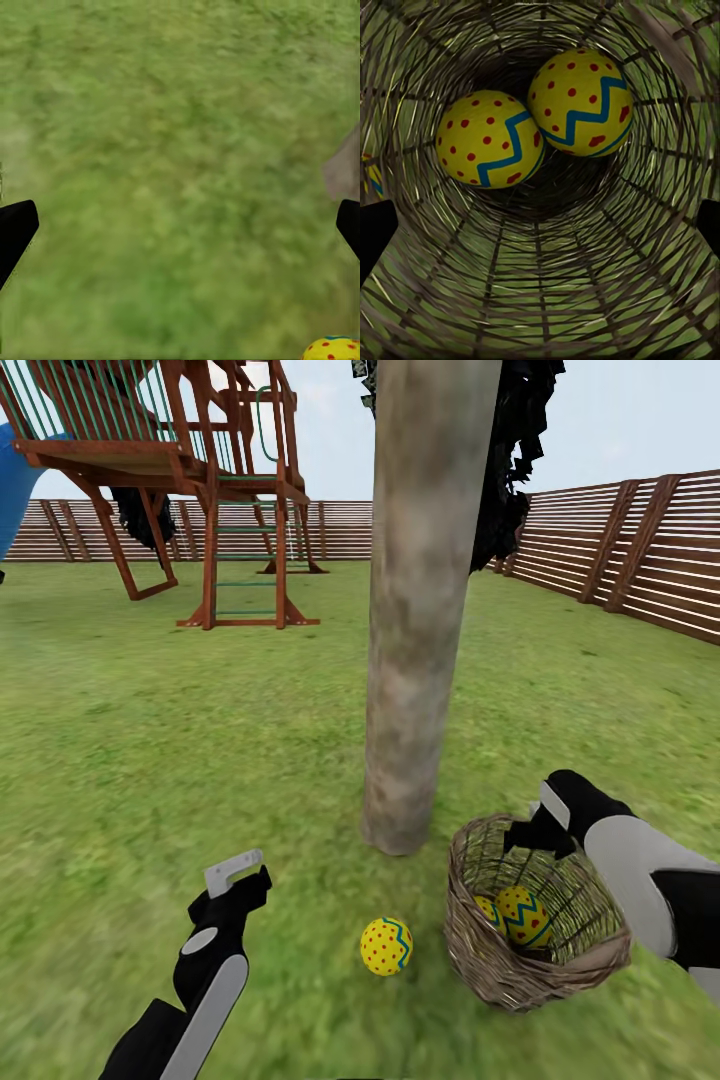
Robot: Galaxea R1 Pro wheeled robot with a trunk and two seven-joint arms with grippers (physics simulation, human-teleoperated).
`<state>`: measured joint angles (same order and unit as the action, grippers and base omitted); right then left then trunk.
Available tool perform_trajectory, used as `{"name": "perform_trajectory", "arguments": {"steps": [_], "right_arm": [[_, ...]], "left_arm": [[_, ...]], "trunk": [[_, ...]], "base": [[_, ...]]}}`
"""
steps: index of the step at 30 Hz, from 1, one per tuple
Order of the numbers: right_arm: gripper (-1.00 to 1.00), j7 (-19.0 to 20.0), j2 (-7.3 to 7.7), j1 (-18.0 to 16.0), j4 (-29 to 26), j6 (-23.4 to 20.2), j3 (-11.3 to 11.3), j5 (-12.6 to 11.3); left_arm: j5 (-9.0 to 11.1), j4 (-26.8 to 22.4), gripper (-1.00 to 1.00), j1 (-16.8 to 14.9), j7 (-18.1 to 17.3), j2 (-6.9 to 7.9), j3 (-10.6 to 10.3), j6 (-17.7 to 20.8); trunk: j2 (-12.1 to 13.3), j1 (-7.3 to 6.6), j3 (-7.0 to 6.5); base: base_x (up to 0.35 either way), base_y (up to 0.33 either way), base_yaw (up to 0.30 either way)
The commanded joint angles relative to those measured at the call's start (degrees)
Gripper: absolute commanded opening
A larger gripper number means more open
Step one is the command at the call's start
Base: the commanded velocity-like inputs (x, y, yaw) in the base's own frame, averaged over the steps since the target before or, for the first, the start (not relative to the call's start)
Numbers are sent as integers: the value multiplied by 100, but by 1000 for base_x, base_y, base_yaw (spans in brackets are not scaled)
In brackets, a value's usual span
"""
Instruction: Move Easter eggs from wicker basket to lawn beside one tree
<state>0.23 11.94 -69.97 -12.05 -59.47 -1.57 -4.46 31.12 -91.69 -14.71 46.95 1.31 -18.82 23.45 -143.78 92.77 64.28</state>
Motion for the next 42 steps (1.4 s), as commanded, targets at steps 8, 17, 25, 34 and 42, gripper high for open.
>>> {"name": "perform_trajectory", "arguments": {"steps": [8,17,25,34,42], "right_arm": [[100,-7,-15,-102,248,-29,-19,-52],[100,-13,-16,-104,243,-9,-5,-72],[100,-14,-16,-104,211,20,-18,-67],[100,-16,-16,-104,204,31,-35,-52],[100,-10,-16,-104,195,48,-28,-68]], "left_arm": [[68,-65,100,-5,634,-15,-30,19],[70,-68,100,-5,657,-17,-26,19],[70,-68,100,-5,658,-17,-34,19],[70,-72,100,-5,658,-17,-34,19],[118,-86,100,-5,658,-10,15,71]], "trunk": [[-10,14,138],[-22,38,338],[-33,58,515],[-45,81,714],[-56,102,892]], "base": [[0,0,0],[0,0,0],[0,0,0],[0,0,0],[0,0,0]]}}
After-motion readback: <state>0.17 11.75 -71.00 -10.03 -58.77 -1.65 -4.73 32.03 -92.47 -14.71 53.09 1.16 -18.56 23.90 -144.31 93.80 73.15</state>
